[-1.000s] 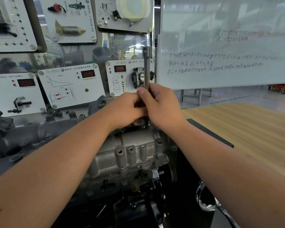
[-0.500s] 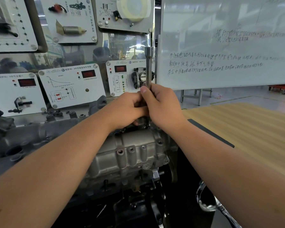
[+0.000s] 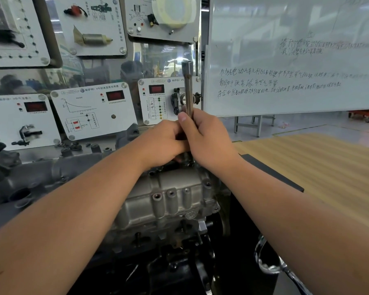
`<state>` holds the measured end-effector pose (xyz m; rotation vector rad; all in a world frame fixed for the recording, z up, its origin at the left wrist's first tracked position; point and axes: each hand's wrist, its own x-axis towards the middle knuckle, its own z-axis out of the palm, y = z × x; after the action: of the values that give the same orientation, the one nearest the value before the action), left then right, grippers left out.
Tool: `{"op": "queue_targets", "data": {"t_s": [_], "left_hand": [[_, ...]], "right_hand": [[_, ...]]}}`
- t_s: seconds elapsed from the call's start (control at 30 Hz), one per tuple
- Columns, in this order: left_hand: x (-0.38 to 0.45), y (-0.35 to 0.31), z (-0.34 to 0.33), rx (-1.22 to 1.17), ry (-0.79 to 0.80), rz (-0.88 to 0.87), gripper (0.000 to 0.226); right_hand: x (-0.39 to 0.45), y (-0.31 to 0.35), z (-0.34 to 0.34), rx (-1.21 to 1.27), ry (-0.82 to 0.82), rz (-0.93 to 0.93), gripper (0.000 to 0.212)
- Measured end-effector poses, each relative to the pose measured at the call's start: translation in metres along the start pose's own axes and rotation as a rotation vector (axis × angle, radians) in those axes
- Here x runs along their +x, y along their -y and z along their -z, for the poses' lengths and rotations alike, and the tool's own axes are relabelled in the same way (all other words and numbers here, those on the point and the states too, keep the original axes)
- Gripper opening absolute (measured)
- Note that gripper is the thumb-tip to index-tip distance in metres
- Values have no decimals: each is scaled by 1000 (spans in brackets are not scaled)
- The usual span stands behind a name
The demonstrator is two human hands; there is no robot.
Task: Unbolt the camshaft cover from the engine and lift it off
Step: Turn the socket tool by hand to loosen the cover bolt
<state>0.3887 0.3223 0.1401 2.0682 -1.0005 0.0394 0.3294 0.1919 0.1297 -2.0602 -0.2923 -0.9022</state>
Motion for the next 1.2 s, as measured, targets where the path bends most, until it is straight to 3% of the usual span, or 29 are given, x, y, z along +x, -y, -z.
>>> {"op": "queue_targets", "data": {"t_s": [0.07, 0.17, 0.23, 0.3, 0.37, 0.57, 0.7, 0.87, 1.03, 1.2], "left_hand": [[0, -2, 0, 22, 6, -13, 41], [0, -3, -1, 76, -17, -31, 23], [2, -3, -1, 95, -28, -42, 34], [2, -2, -1, 88, -30, -41, 43], [1, -1, -1, 35, -22, -28, 35], [-1, -2, 0, -1, 0, -35, 29], [1, -3, 0, 113, -17, -35, 24], [-1, -5, -2, 55, -10, -30, 24], [0, -1, -1, 55, 17, -44, 45], [0, -2, 1, 74, 7, -48, 29]], "right_hand": [[-1, 1, 0, 2, 24, 5, 33], [-1, 1, 1, 18, 17, 4, 25], [-1, -1, 2, 27, 0, 6, 15], [-1, -2, 1, -5, -33, 23, 33], [-1, -2, 1, -18, -46, 8, 40], [0, -1, 2, -45, -15, -5, 37], [-2, -1, 2, 20, -45, -4, 18], [-1, -1, 3, 2, -69, 9, 30], [-1, 1, 2, -7, 13, 20, 34], [-2, 1, 1, -11, 46, 22, 31]]}}
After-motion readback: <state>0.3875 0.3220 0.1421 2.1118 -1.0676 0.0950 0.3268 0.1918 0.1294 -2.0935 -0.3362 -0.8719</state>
